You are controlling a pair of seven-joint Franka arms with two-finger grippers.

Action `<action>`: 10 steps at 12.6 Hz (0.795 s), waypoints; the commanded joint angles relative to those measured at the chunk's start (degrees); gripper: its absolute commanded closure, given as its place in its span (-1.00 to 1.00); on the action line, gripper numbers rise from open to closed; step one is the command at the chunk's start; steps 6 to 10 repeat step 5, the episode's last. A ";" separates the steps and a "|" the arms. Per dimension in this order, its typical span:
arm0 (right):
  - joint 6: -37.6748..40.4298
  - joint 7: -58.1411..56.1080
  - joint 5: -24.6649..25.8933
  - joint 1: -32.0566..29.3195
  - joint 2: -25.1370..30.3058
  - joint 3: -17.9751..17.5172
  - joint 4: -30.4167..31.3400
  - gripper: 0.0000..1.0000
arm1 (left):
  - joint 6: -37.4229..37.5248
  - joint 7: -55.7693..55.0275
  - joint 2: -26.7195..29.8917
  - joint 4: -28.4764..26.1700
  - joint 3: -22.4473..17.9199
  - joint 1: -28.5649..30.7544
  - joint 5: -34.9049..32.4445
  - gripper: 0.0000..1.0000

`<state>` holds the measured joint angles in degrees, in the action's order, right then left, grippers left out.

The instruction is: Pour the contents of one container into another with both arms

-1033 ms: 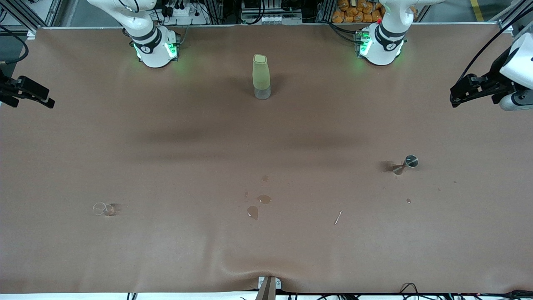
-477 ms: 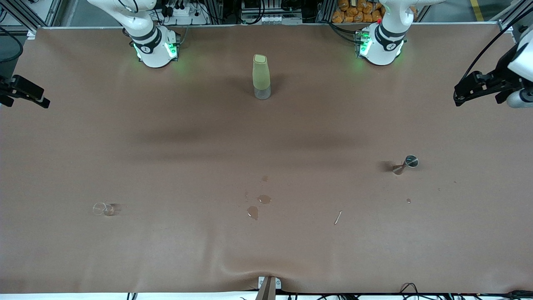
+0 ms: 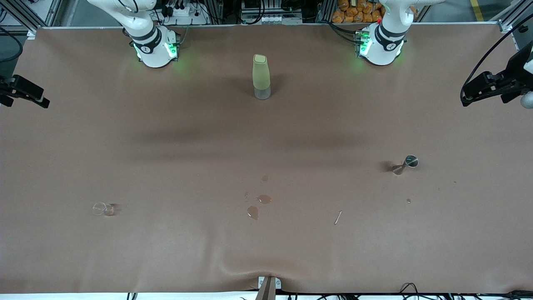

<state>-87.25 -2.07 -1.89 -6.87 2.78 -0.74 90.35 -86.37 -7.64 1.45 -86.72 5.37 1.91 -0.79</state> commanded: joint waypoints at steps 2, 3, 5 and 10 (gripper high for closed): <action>0.59 0.14 0.48 -1.30 -0.23 -1.01 -0.96 -1.00 | 1.90 0.61 0.57 0.68 -0.53 -0.59 0.62 -1.00; 0.59 0.14 0.57 -1.30 -0.23 -1.01 -0.96 -1.00 | 1.90 0.70 0.57 0.68 -0.53 -0.50 0.10 -1.00; 0.51 0.14 0.48 -1.39 -0.23 -1.01 -1.05 -1.00 | 2.16 0.70 0.75 0.68 -0.53 -0.59 0.18 -1.00; 0.51 0.14 0.48 -1.39 -0.23 -1.01 -1.05 -1.00 | 2.16 0.70 0.75 0.68 -0.53 -0.59 0.18 -1.00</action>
